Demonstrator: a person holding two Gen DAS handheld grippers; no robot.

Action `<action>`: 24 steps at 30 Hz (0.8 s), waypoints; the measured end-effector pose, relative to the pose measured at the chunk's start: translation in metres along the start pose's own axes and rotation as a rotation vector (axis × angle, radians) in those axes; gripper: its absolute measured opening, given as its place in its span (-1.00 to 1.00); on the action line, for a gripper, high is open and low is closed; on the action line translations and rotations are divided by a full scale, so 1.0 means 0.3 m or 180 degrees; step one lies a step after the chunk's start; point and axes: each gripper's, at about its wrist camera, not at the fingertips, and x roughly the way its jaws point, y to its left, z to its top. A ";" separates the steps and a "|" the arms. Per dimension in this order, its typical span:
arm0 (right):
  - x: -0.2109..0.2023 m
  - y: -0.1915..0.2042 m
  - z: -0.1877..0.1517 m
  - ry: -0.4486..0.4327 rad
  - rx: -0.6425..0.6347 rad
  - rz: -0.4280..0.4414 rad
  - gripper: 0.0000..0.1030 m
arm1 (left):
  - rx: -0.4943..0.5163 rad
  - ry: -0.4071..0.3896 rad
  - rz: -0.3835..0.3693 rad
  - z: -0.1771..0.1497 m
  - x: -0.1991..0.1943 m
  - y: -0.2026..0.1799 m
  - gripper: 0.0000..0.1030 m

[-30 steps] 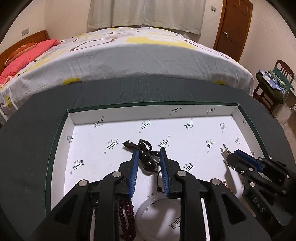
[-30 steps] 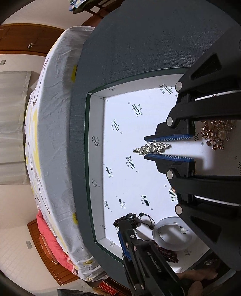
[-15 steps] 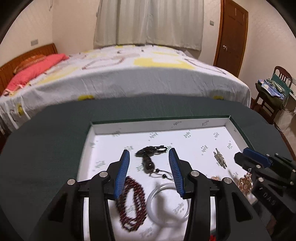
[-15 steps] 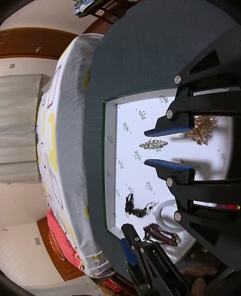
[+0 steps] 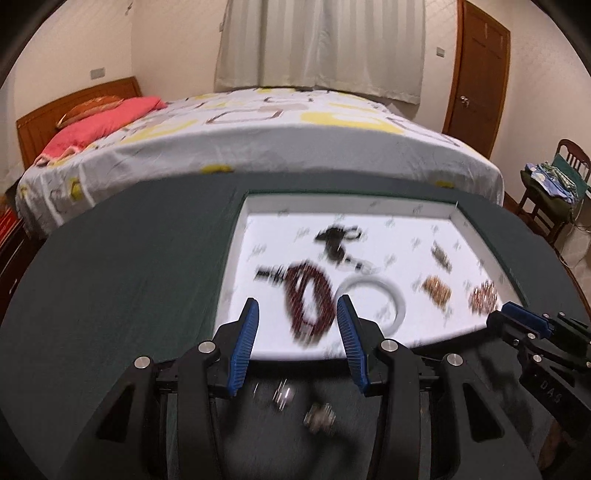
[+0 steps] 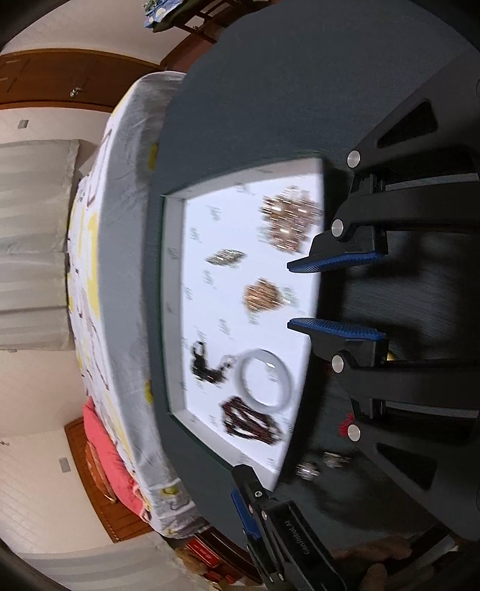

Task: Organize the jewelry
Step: 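Grasp a red-tassel gold pendant with the right tool while the left tool grasps the pearl flower brooch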

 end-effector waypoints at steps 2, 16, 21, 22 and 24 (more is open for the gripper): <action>-0.012 0.017 -0.034 0.0041 -0.0016 0.0043 -0.51 | -0.0022 0.0064 0.0052 -0.045 -0.014 0.019 -0.14; 0.023 0.144 -0.123 0.0278 -0.0246 0.0239 -0.51 | -0.0127 0.0285 0.0233 -0.171 -0.035 0.106 -0.14; 0.044 0.155 -0.141 0.0338 -0.0288 0.0222 -0.44 | -0.0091 0.0283 0.0207 -0.177 -0.036 0.094 -0.14; 0.045 0.155 -0.142 0.0350 -0.0288 0.0223 -0.44 | -0.0082 0.0286 0.0203 -0.178 -0.036 0.091 -0.14; 0.047 0.149 -0.146 0.0373 -0.0268 0.0234 -0.44 | -0.0078 0.0295 0.0199 -0.180 -0.034 0.088 -0.14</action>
